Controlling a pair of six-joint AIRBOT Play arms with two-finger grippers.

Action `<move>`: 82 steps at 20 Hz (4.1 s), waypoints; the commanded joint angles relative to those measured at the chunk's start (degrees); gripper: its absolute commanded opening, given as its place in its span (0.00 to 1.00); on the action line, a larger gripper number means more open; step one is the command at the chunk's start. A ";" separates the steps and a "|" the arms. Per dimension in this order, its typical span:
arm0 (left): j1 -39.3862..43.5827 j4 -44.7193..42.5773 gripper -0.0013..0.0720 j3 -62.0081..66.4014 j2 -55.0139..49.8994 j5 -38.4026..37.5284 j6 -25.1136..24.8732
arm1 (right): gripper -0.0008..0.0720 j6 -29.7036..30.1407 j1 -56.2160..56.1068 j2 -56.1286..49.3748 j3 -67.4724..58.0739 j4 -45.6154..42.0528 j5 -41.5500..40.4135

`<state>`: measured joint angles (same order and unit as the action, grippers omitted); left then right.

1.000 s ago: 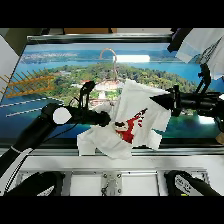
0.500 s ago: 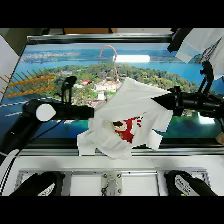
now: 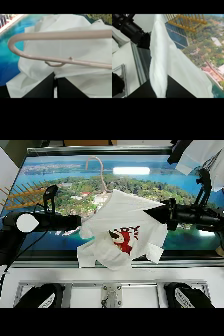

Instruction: Fold the clothes and pants, and hang the long-sleeved shirts on hangers.

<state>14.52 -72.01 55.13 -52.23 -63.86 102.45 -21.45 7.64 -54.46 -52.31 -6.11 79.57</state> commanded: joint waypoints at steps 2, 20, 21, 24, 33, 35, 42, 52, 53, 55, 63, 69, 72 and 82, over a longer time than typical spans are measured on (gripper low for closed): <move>-0.28 0.22 0.04 0.00 0.15 -0.15 -0.02 | 0.03 -1.25 -1.18 0.46 -0.07 4.09 -5.29; -3.91 0.13 0.04 0.15 0.13 -2.69 -1.75 | 0.03 -0.87 -1.18 0.50 -0.07 12.96 -5.01; -3.91 0.79 0.04 0.15 0.13 -2.67 -2.01 | 0.03 -0.90 -1.20 0.50 -0.07 13.27 -4.98; -3.91 4.83 0.04 0.17 0.13 -2.45 -2.19 | 0.03 -0.90 -1.31 0.50 -0.04 13.51 -5.18; -1.77 9.60 0.04 0.17 0.13 0.24 -4.09 | 0.03 2.12 -1.36 0.48 -0.04 22.27 -5.60; -2.05 8.48 0.04 0.17 0.13 0.31 -4.09 | 0.03 2.01 -1.36 0.48 -0.04 22.29 -5.60; -11.17 7.52 0.04 0.17 0.13 -2.60 -4.20 | 0.03 1.95 -1.33 0.50 -0.04 19.82 -4.59; -18.21 6.99 0.04 3.96 0.13 -8.33 -10.19 | 0.03 5.20 -0.59 0.48 -0.04 13.84 -1.49; -19.28 6.97 0.04 5.57 0.13 -8.90 -10.60 | 0.03 5.20 -0.26 0.48 -0.04 12.26 -0.35; -20.79 6.99 0.04 8.48 0.13 -10.36 -10.64 | 0.03 5.22 -0.24 0.48 0.09 9.38 1.40; -12.50 6.95 0.04 28.50 0.11 -16.85 -10.67 | 0.03 14.01 -0.24 0.44 11.91 15.19 2.38; 1.92 -8.04 0.04 37.79 -2.23 -23.74 -4.57 | 0.03 25.22 -1.40 0.44 25.73 31.45 3.41; 8.74 -8.02 0.04 41.31 -6.62 -26.51 -4.46 | 0.03 27.67 -5.35 -0.26 26.86 35.98 3.41; 16.90 -8.13 0.04 52.65 -16.09 -29.86 -3.61 | 0.03 29.00 -12.04 -1.64 26.73 45.75 4.79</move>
<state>30.37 -79.81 106.10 -66.98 -92.49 98.76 7.16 -3.68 -56.07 -25.63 35.92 83.18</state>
